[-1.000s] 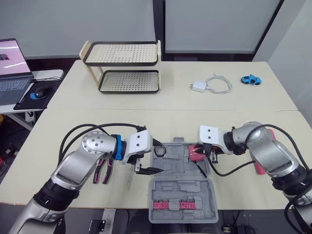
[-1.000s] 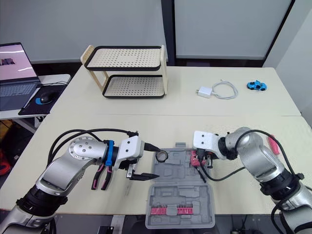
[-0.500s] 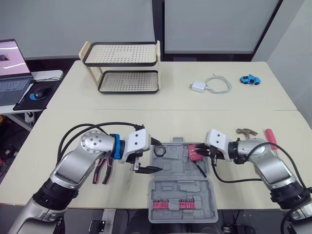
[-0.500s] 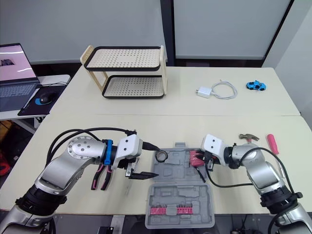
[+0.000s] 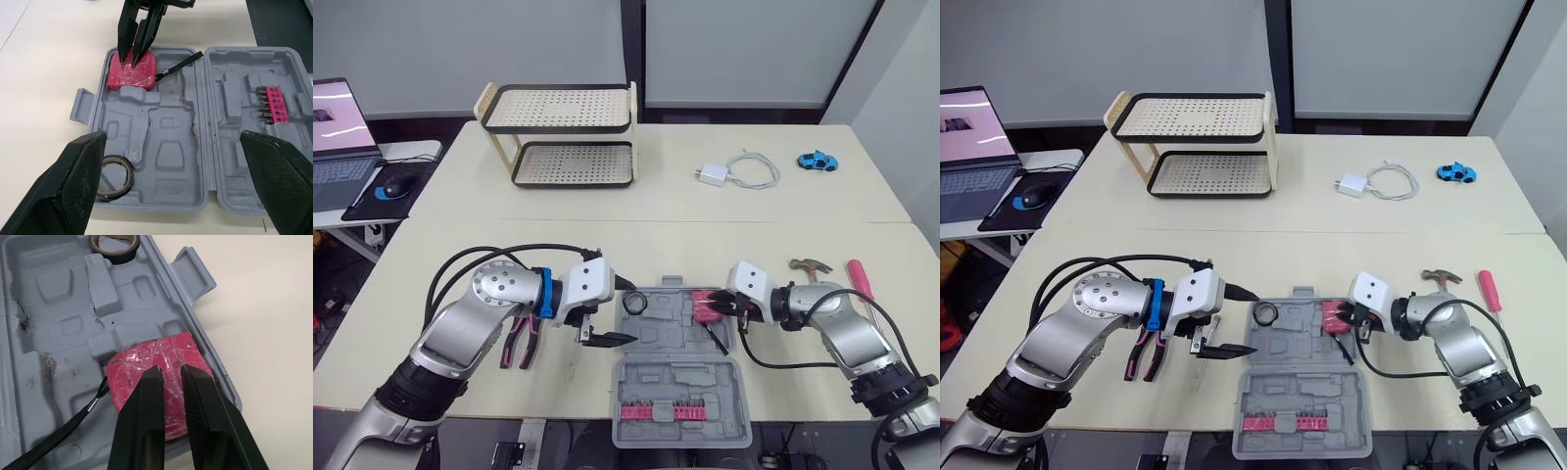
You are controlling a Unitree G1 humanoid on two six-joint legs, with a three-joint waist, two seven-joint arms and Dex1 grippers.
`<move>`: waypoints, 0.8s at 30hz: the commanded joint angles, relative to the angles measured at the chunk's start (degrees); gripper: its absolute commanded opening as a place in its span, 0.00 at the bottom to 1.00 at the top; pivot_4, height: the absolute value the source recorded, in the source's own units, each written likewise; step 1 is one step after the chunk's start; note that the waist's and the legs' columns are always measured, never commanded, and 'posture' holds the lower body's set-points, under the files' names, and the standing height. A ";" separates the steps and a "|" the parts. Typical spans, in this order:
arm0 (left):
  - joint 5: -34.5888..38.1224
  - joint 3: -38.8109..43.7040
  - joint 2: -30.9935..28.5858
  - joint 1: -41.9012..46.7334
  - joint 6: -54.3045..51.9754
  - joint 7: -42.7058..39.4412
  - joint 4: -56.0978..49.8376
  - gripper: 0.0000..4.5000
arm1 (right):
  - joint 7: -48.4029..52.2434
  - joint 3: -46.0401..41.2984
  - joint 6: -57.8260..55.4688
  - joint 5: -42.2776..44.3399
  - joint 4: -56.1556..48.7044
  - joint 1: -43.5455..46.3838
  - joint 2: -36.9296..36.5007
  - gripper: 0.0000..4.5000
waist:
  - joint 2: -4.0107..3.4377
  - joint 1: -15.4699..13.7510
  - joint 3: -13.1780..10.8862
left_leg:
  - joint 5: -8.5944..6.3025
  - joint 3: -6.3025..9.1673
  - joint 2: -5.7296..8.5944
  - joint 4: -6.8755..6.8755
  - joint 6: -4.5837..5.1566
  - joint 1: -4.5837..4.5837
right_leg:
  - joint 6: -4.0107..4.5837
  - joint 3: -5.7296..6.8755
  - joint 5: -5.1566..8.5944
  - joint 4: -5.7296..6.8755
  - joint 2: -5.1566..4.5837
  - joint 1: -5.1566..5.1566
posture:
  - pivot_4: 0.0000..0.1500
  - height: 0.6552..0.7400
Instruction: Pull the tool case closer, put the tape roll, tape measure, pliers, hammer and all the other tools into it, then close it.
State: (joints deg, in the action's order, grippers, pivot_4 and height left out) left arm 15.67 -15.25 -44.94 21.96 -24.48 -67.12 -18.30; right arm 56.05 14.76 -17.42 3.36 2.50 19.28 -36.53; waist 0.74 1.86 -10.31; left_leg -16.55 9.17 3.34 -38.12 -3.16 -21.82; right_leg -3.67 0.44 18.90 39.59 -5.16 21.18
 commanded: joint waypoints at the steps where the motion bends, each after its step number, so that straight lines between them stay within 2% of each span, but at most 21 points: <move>1: 0.74 2.06 -0.82 0.25 1.02 -0.56 -0.98 1.00 | 0.16 2.14 -0.67 -2.11 4.52 -0.88 0.25 0.15 | 0.03 0.00 0.05 | 0.00 0.00 0.00 0.00 0.00 0.03 | 0.00 0.01 0.00 0.00 0.00 -0.03 | 1.00 0.90; 5: 0.75 2.46 -1.34 -0.20 1.46 -0.62 -0.54 1.00 | 0.53 2.91 -1.93 -2.39 6.88 -0.29 0.90 0.15 | 0.06 0.01 0.24 | 0.00 0.00 0.00 0.00 0.00 0.10 | 0.00 0.00 0.00 0.00 0.04 -0.07 | 1.00 0.90; 14: 1.02 4.16 -1.07 -1.38 2.88 -0.12 1.29 1.00 | -1.82 0.36 4.64 -1.34 5.74 0.32 2.50 0.15 | 0.13 0.01 0.53 | 0.01 0.02 -0.01 0.01 -0.01 0.17 | 0.00 0.00 0.00 0.05 0.09 -0.10 | 1.00 0.90; 18: 1.76 6.03 -1.17 -2.34 4.16 -0.14 2.61 1.00 | -2.36 -1.95 4.29 0.38 -0.29 -1.16 1.87 0.15 | 0.11 0.01 0.52 | 0.01 0.02 -0.02 0.01 -0.01 0.11 | 0.00 -0.02 0.00 0.06 0.08 -0.04 | 1.00 0.90; 24: 4.88 13.32 -1.59 -5.19 3.76 1.52 4.73 1.00 | -3.51 -7.54 -1.91 4.12 -16.74 -4.45 -1.18 0.15 | 0.07 0.05 0.49 | 0.01 0.01 -0.03 0.03 -0.01 -0.04 | 0.00 -0.05 0.00 0.05 0.02 0.13 | 1.00 0.90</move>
State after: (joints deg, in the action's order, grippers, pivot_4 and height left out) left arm 18.56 -5.54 -45.81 17.48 -20.97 -66.34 -13.52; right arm 53.32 10.47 -18.14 5.87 -9.04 15.17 -36.46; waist 0.81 1.91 -9.82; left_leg -16.55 9.20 3.30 -38.08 -3.17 -21.86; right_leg -3.67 0.42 18.90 39.64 -5.13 21.30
